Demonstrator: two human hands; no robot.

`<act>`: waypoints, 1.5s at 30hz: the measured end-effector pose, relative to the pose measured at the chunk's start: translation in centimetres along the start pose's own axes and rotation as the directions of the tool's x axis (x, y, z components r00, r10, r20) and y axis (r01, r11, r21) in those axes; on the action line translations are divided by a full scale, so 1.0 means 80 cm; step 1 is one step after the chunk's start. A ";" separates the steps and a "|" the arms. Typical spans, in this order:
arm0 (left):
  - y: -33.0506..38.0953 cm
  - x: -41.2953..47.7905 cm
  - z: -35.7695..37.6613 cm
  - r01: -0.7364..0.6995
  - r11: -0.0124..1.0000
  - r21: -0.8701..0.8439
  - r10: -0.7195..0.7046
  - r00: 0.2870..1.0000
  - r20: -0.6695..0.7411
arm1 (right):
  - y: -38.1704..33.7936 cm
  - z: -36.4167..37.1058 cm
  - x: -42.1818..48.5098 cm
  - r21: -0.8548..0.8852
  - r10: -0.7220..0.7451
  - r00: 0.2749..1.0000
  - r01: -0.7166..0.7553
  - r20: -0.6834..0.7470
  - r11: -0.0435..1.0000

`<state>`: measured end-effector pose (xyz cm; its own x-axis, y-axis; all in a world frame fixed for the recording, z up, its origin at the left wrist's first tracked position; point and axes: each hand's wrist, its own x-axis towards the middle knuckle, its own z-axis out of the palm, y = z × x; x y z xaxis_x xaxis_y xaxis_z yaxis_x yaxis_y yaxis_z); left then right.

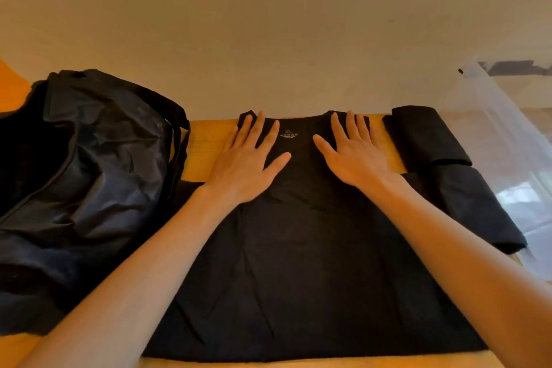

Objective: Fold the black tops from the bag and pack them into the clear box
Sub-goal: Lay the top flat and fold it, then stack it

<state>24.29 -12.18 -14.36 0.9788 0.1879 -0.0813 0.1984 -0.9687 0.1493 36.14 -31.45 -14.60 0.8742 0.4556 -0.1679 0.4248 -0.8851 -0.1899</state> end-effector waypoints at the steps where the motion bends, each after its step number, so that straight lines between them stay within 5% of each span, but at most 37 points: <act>1: -0.005 0.012 0.002 0.010 1.000 0.022 -0.011 1.000 0.024 | 0.003 0.004 0.007 -0.015 -0.003 1.000 0.003 -0.010 1.000; 8: -0.034 0.014 0.014 0.138 0.988 0.064 -0.140 0.990 0.027 | 0.007 0.008 0.027 -0.050 -0.131 0.991 0.130 -0.016 0.990; 13: -0.022 0.012 -0.011 0.192 0.981 -0.005 -0.192 0.980 -0.051 | -0.003 0.002 0.019 -0.034 -0.085 0.996 0.085 -0.009 0.996; 17: -0.025 0.015 -0.022 0.212 0.977 -0.016 -0.211 0.977 0.034 | -0.010 -0.008 0.006 -0.019 -0.098 0.995 0.099 0.013 0.995; 20: -0.042 0.029 -0.024 0.254 0.942 -0.219 -0.255 0.967 0.028 | -0.007 -0.011 0.007 0.013 -0.065 0.997 0.064 0.045 0.998; 23: -0.063 0.059 -0.026 0.278 0.847 -0.454 -0.314 0.950 -0.004 | 0.003 -0.021 0.025 0.059 -0.047 0.996 0.051 -0.074 0.997; 27: -0.076 0.086 -0.027 0.187 0.807 -0.560 -0.337 0.925 -0.177 | 0.018 -0.023 0.071 0.106 0.010 0.997 -0.001 -0.080 0.994; 33: -0.086 0.095 -0.024 0.127 0.617 -0.776 -0.438 0.875 -0.206 | 0.030 -0.004 0.086 0.227 0.015 0.962 0.049 -0.272 0.973; 36: -0.087 0.100 -0.022 0.133 0.677 -0.724 -0.433 0.867 -0.245 | 0.032 -0.007 0.088 0.266 0.021 0.950 0.066 -0.313 0.962; 38: -0.074 0.090 -0.025 0.166 0.783 -0.600 -0.388 0.884 -0.262 | 0.026 -0.004 0.073 0.115 -0.036 0.943 0.078 -0.330 0.990; 45: 0.042 -0.077 -0.004 0.111 0.987 -0.120 -0.116 0.993 -0.035 | -0.018 0.010 -0.088 -0.059 -0.133 0.983 0.127 -0.126 0.990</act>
<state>18.91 -16.53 -13.01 0.9503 0.3049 -0.0632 0.3107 -0.9153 0.2564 29.20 -33.30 -13.89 0.8324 0.5539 -0.0179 0.5452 -0.8243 -0.1526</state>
